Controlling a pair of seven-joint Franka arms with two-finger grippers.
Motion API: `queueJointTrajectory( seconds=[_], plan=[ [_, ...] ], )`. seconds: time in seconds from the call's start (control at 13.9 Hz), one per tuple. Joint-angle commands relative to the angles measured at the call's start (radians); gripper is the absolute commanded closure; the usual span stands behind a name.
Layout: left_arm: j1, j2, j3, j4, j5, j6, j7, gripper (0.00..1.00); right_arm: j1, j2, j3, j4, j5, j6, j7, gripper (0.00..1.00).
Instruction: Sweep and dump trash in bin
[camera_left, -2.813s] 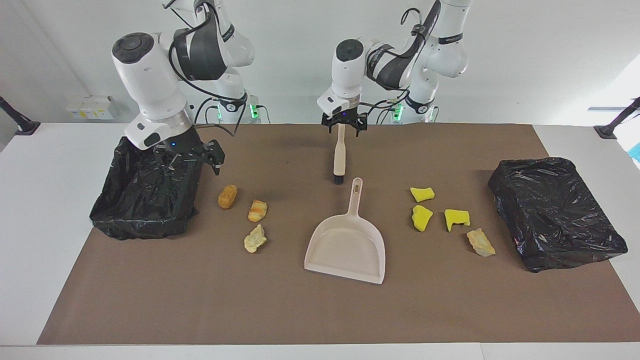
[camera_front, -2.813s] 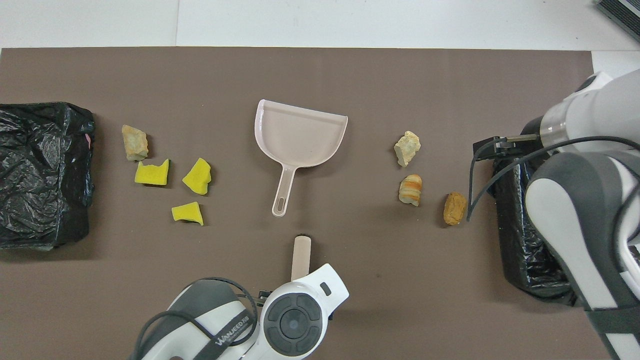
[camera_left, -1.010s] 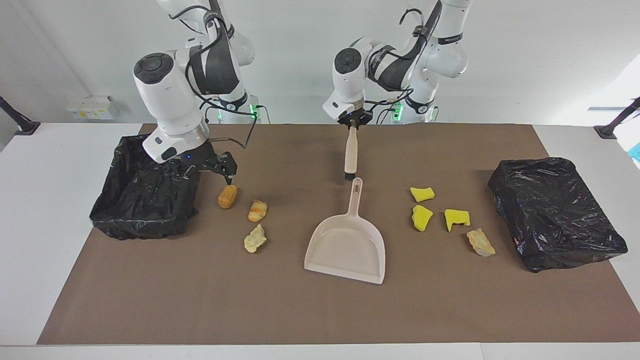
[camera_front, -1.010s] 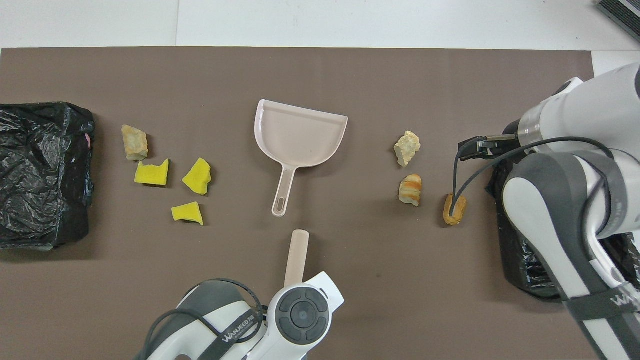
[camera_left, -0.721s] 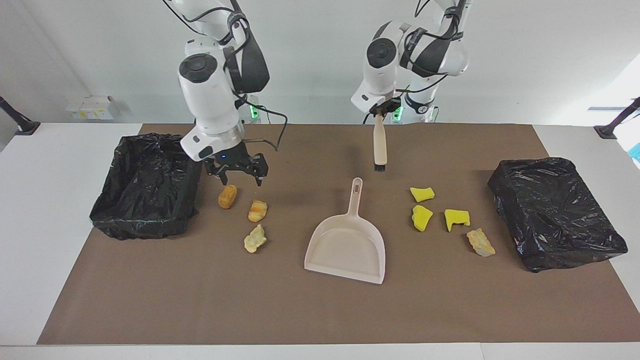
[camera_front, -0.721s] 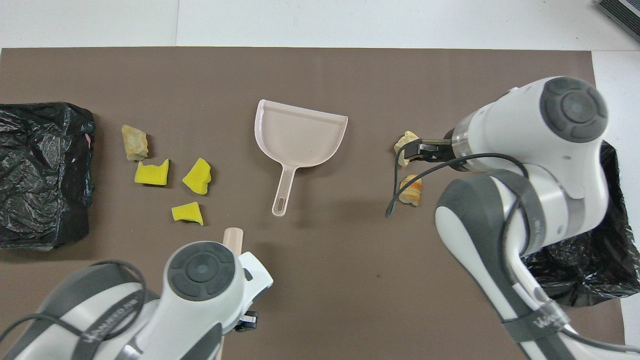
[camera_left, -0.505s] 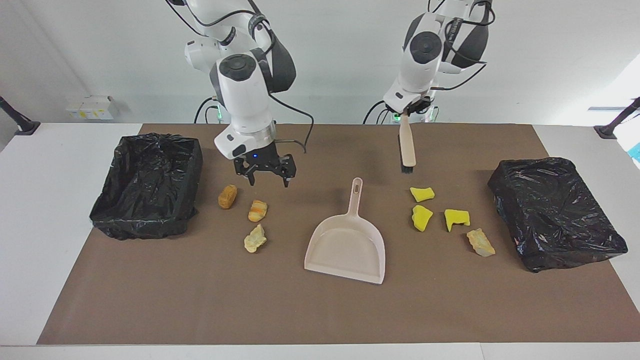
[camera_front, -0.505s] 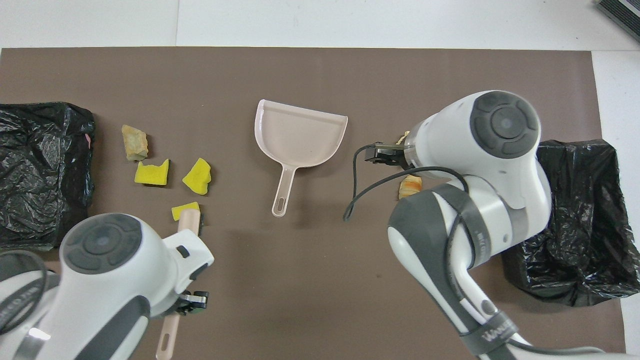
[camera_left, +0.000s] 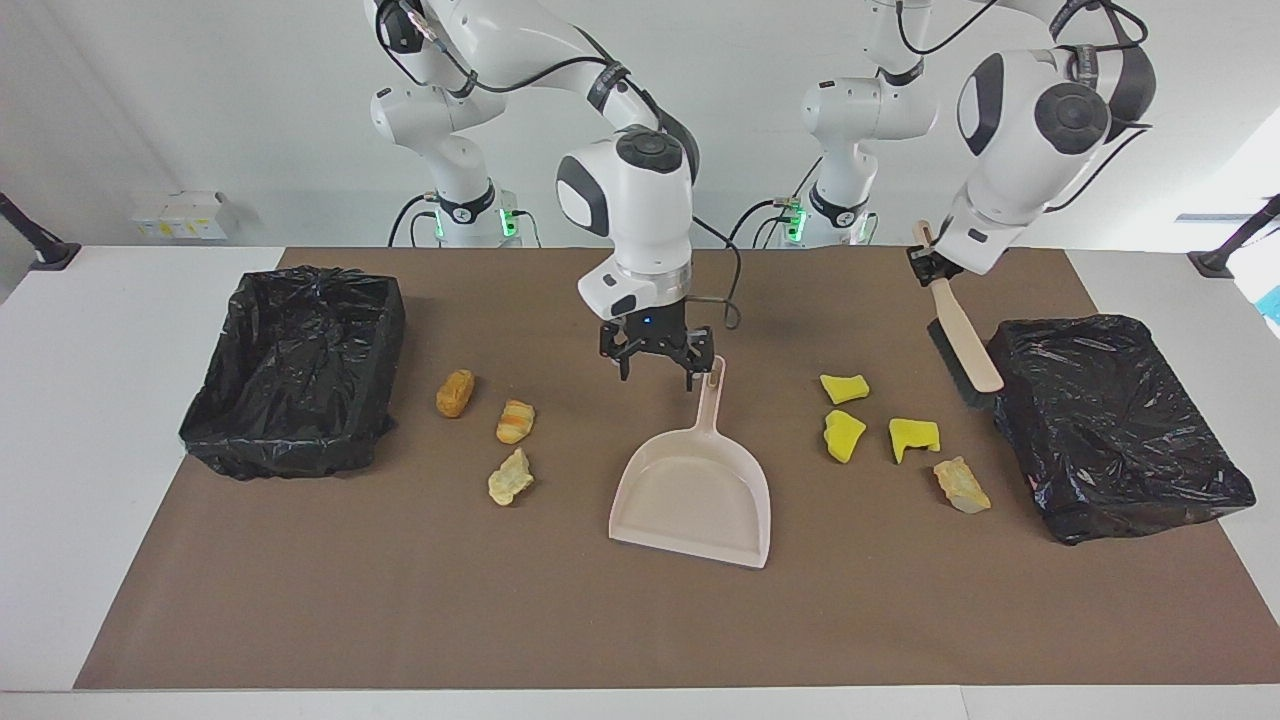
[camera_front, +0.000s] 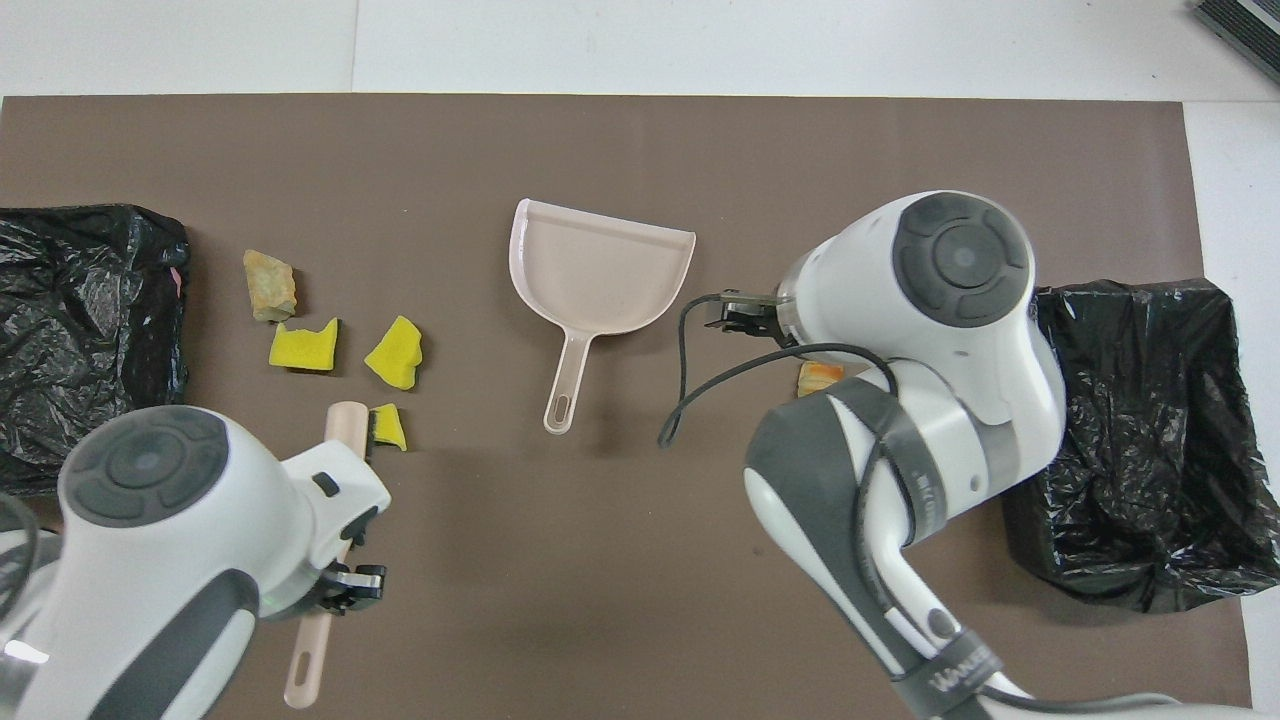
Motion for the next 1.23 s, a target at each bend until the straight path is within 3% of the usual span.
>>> queueJointTrajectory(
  seconds=[0.0, 0.14, 0.43, 0.58, 0.72, 0.94, 1.15],
  plan=[
    [0.037, 0.204, -0.016, 0.18, 0.054, 0.028, 0.059, 1.0, 0.062, 0.145, -0.006, 0.151, -0.094, 0.004, 0.109, 0.0],
    [0.047, 0.28, -0.018, 0.229, 0.106, 0.048, 0.1, 1.0, 0.076, 0.153, -0.001, 0.137, -0.103, 0.005, 0.113, 0.0],
    [0.056, 0.338, -0.018, 0.225, 0.128, 0.166, 0.136, 1.0, 0.088, 0.139, 0.004, 0.064, -0.088, 0.005, 0.105, 0.0],
    [0.051, 0.337, -0.018, 0.214, 0.125, 0.18, 0.136, 1.0, 0.086, 0.119, 0.007, 0.019, -0.085, 0.005, 0.097, 0.14],
    [0.047, 0.35, -0.018, 0.209, 0.127, 0.185, 0.138, 1.0, 0.079, 0.11, 0.02, 0.002, -0.068, 0.005, 0.094, 0.16],
    [0.048, 0.343, -0.018, 0.179, 0.127, 0.186, 0.146, 1.0, 0.082, 0.107, 0.022, -0.003, -0.057, -0.004, 0.061, 0.4],
    [0.056, 0.346, -0.018, 0.174, 0.128, 0.193, 0.179, 1.0, 0.083, 0.104, 0.022, 0.003, -0.057, -0.019, 0.059, 0.98]
  ],
)
